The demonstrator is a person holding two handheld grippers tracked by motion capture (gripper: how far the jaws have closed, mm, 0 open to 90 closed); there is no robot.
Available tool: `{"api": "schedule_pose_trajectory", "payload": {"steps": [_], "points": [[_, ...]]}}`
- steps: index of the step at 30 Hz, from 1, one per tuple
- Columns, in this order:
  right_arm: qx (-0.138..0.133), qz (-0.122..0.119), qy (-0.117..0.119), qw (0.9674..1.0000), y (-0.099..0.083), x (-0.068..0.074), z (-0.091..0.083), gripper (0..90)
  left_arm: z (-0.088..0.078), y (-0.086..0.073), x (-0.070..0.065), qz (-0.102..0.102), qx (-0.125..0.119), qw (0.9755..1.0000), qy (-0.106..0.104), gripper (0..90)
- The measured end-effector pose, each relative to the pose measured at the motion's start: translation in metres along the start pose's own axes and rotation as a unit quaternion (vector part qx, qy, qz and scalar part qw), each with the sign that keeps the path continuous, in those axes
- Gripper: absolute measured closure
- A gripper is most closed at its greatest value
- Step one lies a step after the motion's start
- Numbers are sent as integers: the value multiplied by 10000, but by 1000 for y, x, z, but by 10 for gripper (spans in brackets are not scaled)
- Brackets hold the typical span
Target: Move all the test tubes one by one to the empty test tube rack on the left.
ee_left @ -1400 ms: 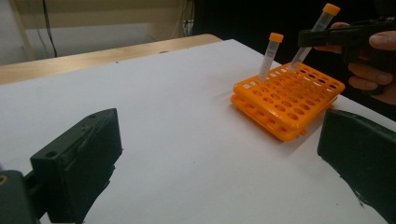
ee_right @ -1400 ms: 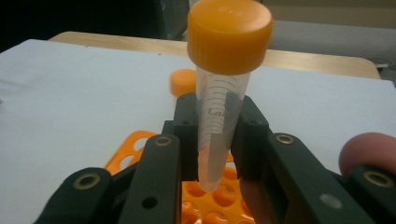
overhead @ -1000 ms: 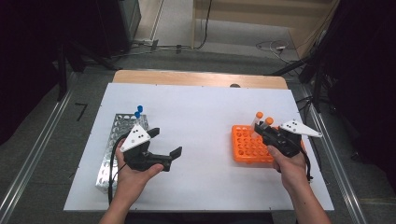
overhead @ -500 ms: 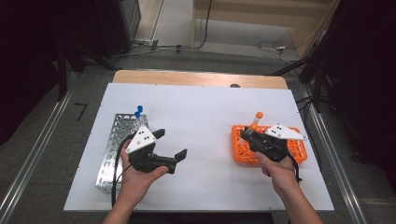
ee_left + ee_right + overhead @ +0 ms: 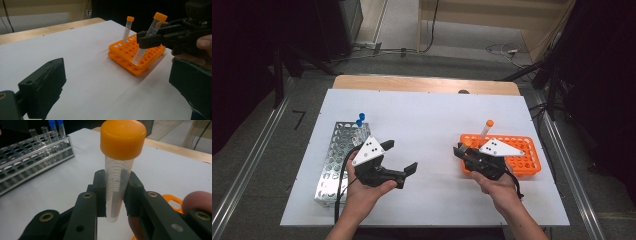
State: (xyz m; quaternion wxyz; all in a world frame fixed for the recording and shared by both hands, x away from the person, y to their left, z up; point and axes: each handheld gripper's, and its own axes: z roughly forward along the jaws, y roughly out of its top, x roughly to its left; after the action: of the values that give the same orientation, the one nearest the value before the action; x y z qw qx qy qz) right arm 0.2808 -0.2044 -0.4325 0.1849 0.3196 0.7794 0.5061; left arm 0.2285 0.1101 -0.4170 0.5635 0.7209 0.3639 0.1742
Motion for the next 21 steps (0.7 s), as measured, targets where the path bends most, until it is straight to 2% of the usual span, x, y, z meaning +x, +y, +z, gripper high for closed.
{"api": "schedule_pose_trajectory", "payload": {"steps": [3, 11, 15, 21], "points": [[22, -65, 84, 9999, -1, 6, 3, 719, 1, 1, -3, 69, 18, 10000, -1, 20], [59, -173, 337, 9993, -2, 21, 10, 719, 5, 1, -9, 90, 23, 9998, -189, 60], [119, -258, 453, 9986, -3, 30, 14, 719, 8, 1, -13, 132, 37, 9995, -289, 113], [186, -397, 633, 9970, -5, 43, 19, 719, 13, 1, -22, 217, 54, 9983, -547, 217]]}}
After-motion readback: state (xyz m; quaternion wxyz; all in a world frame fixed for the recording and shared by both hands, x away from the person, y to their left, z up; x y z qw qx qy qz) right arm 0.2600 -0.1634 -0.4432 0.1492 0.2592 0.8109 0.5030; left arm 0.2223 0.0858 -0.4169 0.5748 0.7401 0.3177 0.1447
